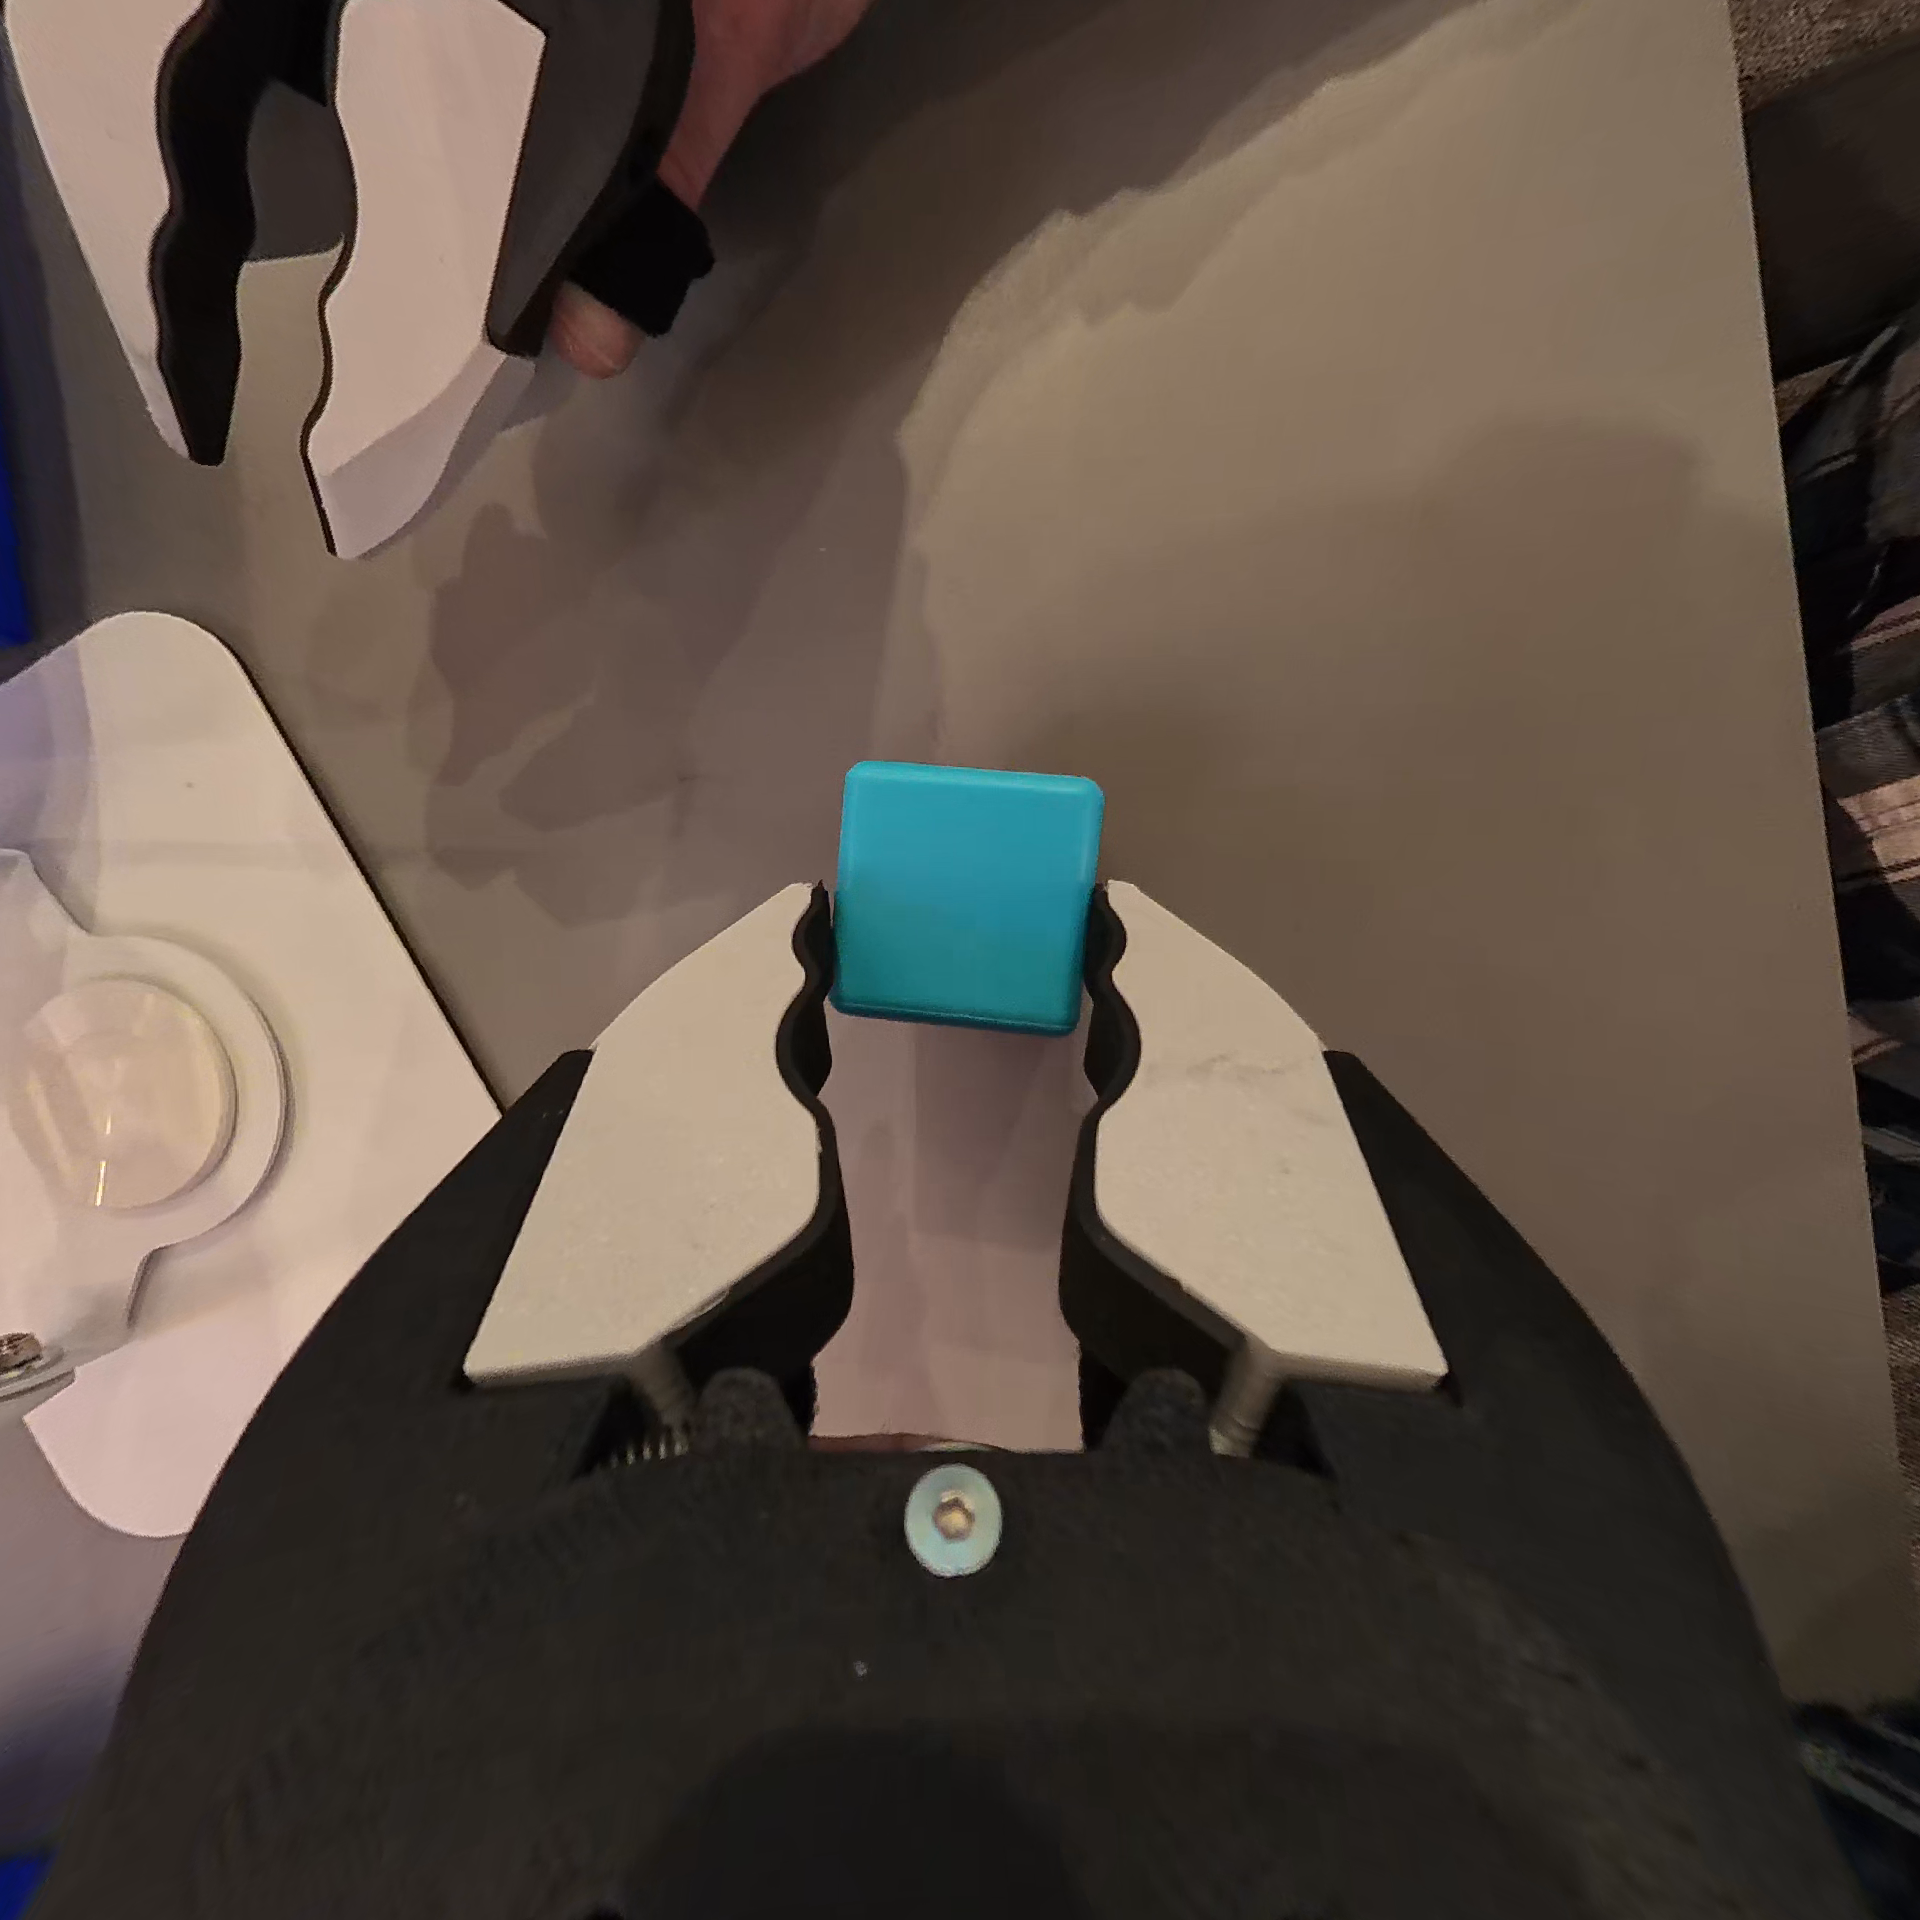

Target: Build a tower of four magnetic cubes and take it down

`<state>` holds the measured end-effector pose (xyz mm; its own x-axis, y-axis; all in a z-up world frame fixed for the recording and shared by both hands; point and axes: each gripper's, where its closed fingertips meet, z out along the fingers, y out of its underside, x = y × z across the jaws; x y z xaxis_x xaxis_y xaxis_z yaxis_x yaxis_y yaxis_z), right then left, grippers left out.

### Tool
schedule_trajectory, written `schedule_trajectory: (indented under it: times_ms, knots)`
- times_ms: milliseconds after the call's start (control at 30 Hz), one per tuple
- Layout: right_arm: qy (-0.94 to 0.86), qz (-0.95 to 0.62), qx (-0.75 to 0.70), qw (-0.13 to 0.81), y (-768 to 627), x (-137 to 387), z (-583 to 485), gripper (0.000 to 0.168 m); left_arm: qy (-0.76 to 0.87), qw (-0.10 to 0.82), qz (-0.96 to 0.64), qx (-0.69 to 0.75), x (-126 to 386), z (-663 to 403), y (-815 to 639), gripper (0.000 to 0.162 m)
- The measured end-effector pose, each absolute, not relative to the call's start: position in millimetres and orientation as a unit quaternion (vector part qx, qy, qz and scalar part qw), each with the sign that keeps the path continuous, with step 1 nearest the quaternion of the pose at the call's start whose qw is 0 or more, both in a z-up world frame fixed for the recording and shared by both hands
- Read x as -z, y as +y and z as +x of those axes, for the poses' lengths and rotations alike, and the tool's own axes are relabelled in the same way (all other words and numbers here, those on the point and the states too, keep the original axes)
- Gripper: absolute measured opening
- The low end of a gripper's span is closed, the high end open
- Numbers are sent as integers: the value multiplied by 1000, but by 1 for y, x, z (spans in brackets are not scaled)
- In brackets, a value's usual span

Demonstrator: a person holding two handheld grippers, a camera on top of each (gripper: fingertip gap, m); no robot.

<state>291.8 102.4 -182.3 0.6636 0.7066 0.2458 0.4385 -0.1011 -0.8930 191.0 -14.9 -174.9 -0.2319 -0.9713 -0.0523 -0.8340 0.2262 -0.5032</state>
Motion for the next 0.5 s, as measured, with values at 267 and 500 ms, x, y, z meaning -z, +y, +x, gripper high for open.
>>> schedule_trajectory:
  times_ms: [267,500]
  knots:
    - [-393,-731,-123,544,102,183,292,26,762,190,-594,177,176,189,-16,46]
    - [-391,-732,-123,544,102,182,292,26,738,214,-616,175,176,192,-15,47]
